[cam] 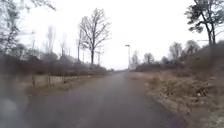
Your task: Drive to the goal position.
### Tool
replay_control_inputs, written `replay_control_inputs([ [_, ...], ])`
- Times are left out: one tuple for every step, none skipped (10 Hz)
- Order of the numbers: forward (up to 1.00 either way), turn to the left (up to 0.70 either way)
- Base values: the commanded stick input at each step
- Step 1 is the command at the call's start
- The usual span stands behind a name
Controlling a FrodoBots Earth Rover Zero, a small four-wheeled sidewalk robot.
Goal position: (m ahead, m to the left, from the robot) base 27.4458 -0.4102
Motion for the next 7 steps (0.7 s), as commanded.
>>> replay_control_inputs([
  [0.7,0.0],
  [0.7,0.0],
  [0.7,0.0],
  [0.7,0.0],
  [0.7,0.0],
  [0.7,0.0],
  [0.7,0.0],
])
